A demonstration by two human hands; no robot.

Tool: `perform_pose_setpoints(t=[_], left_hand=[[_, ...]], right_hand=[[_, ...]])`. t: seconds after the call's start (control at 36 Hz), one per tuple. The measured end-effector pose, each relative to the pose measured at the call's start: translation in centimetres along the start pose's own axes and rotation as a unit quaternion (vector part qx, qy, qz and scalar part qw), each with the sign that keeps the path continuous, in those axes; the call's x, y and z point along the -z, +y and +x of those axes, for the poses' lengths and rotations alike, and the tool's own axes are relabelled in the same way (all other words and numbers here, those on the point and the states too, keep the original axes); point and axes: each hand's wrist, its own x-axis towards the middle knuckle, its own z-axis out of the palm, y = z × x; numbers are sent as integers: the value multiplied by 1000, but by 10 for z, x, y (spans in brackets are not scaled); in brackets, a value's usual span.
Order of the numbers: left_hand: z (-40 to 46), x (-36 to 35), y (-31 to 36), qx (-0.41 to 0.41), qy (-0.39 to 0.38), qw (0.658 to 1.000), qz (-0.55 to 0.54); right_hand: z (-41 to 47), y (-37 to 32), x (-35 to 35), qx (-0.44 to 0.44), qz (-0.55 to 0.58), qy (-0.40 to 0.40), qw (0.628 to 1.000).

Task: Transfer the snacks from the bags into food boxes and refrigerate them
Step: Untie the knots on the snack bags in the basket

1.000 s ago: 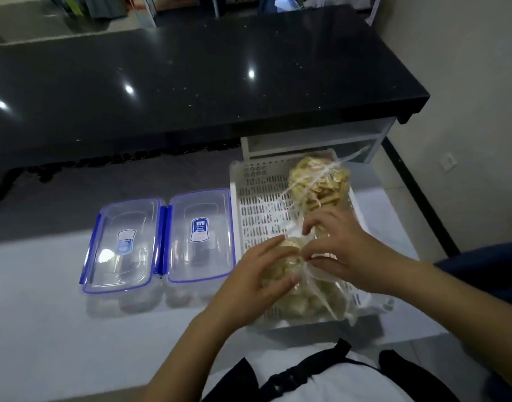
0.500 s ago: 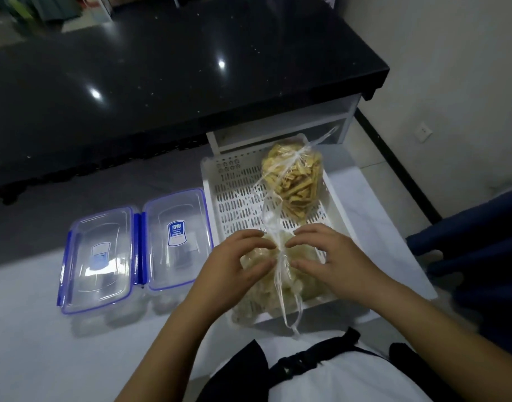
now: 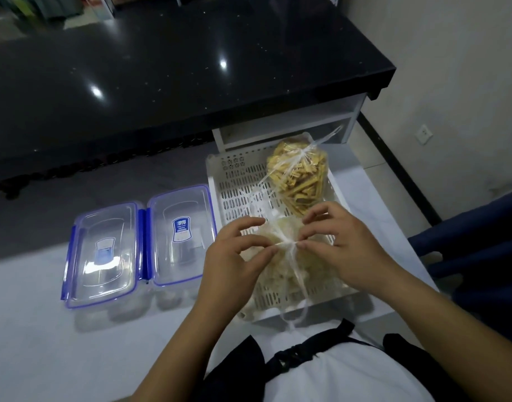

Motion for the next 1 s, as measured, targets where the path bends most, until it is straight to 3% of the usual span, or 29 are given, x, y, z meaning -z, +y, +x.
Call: perform_pose_setpoints(t=[0.17,0.28,0.47,0.61,0.67,0.75,0.89,1.0], left_hand=[[1,15,-18,73,55,996,-12],[-3,13,-27,117,31,992,-35],[0,11,-13,13,23,1000,0],[14,1,3,-63,-72,993,68],[21,-7,7,-66,-92,989,92],[31,-17,10,-55,-81,990,102],[39,-18,13,-60,-44,993,96],[35,-8,20,-49,5,999,16]], right_hand=[[-2,24,28,-33,-30,60,997],[-9,43,30,-80,-21,54,995],[-8,29,18,-22,20,58,998],[-2,16,5,2,-51,-6,999],[2,14,-1,-10,-57,10,998],[6,12,-6,-31,-41,60,997],[12,10,-3,49,-126,78,988],[14,0,14,66,-51,114,990]])
